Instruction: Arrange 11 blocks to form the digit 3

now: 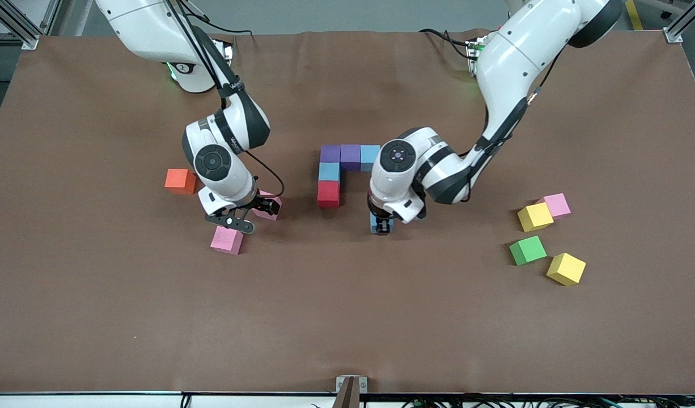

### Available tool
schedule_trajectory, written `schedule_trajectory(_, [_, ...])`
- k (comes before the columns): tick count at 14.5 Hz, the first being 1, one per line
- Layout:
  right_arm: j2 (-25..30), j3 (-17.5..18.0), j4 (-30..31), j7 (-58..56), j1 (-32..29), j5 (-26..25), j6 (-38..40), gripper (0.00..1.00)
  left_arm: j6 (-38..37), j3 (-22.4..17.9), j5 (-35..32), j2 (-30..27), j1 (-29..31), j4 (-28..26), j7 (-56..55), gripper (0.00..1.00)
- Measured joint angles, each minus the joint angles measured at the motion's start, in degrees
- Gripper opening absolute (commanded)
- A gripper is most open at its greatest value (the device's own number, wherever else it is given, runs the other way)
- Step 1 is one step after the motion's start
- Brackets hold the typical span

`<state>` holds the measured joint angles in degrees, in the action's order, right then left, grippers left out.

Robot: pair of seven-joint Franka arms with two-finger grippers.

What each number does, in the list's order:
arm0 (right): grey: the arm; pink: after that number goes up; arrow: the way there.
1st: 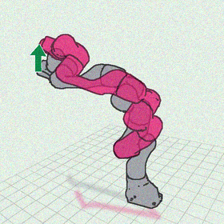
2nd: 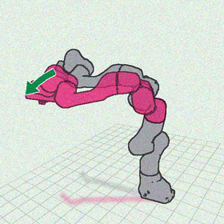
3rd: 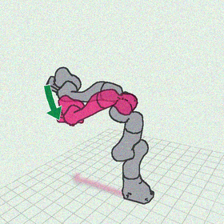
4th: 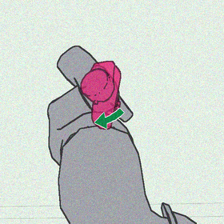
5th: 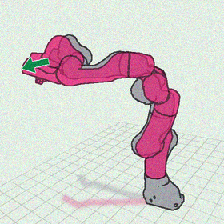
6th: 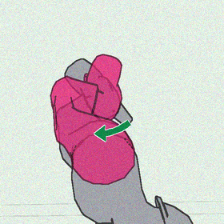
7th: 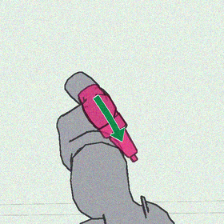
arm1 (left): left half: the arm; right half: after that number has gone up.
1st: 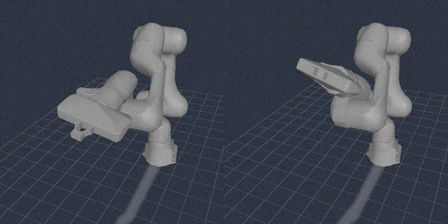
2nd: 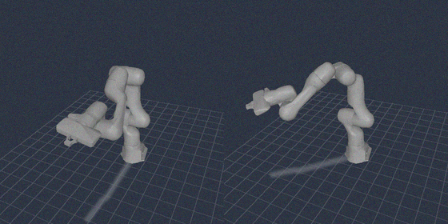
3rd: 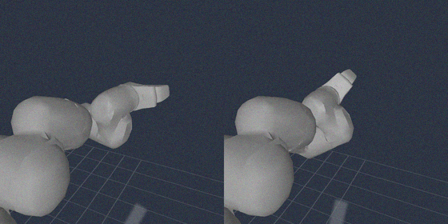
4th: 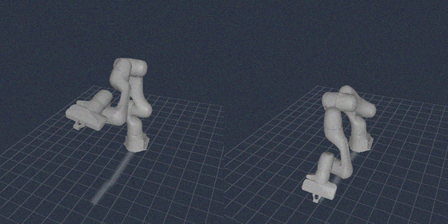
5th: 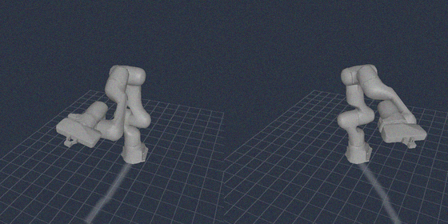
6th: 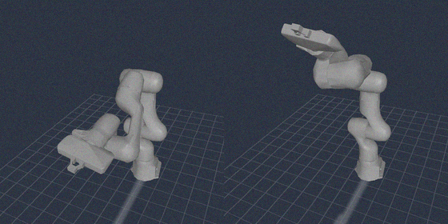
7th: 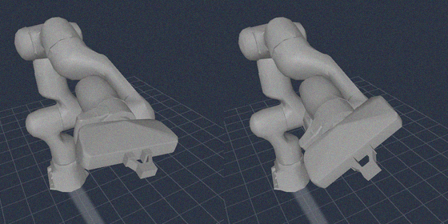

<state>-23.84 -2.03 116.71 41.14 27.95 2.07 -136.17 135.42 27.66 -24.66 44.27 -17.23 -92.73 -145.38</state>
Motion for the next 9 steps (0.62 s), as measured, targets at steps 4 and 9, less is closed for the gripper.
schedule_trajectory(4, [0.07,0.71,0.85,0.09,0.14,0.18,-1.28,1.0,-0.03,-0.04,2.32,2.78,-2.49,2.36,0.01,0.41])
schedule_trajectory(9, [0.35,0.98,0.87,0.12,0.27,0.29,-1.66,1.0,-0.29,-0.43,4.58,3.15,-5.59,2.56,0.01,0.41])
